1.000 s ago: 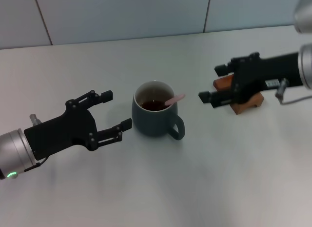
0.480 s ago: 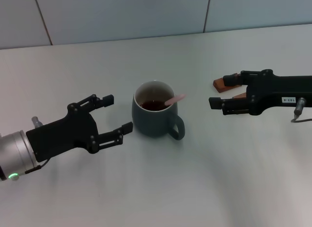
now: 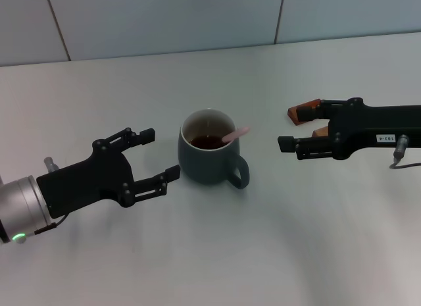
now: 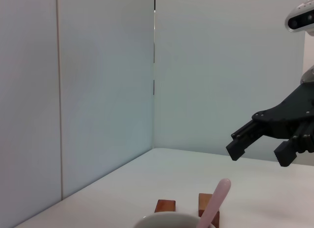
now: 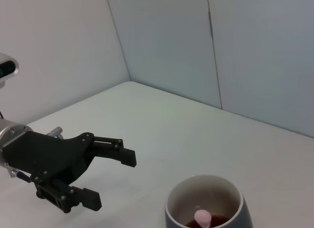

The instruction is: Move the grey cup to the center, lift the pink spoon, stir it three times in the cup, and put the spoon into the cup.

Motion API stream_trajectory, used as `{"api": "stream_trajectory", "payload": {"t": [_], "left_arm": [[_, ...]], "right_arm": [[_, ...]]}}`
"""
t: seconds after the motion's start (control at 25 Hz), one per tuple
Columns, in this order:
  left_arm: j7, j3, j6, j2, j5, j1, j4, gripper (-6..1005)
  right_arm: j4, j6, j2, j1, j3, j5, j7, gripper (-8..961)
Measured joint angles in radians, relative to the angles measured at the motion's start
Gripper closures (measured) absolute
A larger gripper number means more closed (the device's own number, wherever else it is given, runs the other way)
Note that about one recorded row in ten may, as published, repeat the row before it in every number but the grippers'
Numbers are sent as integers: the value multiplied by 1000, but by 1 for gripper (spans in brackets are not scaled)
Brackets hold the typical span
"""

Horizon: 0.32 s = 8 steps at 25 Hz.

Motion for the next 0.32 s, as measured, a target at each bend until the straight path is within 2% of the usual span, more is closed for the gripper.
{"api": "stream_trajectory", "payload": {"t": [0.32], "left_arm": [[-2, 2, 0, 0, 0, 0, -2, 159]], "right_arm": [[5, -10, 0, 0, -1, 0, 2, 135]]}}
